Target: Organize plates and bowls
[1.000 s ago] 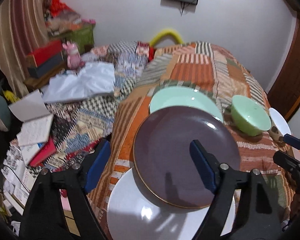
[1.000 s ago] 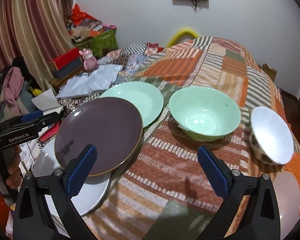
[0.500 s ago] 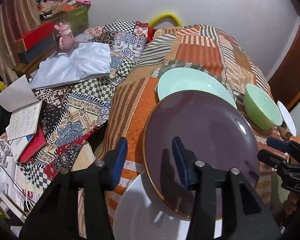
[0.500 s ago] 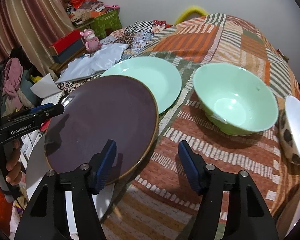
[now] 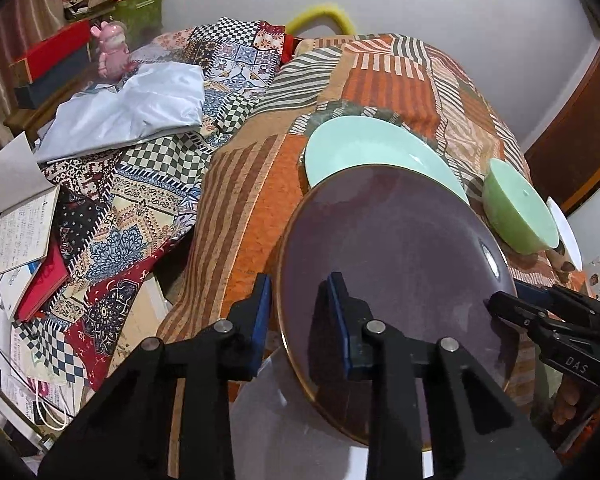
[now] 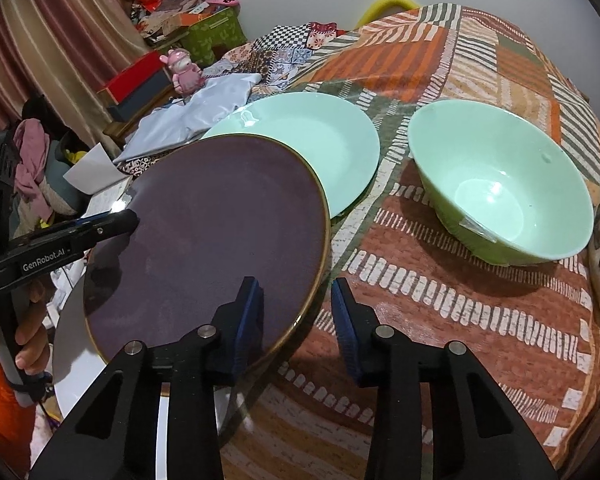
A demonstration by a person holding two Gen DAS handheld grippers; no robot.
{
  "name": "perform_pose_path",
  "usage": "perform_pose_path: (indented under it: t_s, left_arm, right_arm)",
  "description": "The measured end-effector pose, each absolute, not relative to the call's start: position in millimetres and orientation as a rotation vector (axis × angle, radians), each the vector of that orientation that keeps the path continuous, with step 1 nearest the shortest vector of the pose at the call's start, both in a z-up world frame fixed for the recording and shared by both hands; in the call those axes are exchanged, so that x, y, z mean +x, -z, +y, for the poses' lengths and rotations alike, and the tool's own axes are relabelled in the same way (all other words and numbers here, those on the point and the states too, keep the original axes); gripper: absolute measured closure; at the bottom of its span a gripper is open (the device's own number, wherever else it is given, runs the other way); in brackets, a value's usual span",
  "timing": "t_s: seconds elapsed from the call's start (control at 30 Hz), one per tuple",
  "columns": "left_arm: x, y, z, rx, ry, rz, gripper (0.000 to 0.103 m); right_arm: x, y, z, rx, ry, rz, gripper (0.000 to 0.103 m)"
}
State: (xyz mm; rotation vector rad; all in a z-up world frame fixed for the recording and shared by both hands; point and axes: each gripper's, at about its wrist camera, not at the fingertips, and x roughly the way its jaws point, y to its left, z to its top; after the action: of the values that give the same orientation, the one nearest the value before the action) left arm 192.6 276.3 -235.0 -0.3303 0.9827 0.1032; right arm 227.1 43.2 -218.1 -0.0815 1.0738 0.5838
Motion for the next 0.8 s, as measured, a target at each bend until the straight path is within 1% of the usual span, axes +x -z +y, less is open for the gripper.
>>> perform_pose_path:
  t_s: [0.33,0.8]
  left_arm:
    - [195.3,236.3,278.3,-0.347,-0.075,0.991,0.074]
    - [185.7,227.4,261.4,-0.353,-0.056,0.990,0.074]
  right_arm:
    - [232.2,223.0,48.8,-0.044,-0.610,1.093,0.069]
    - [223.1,211.7,32.8,-0.033,-0.581,1.064,0.070]
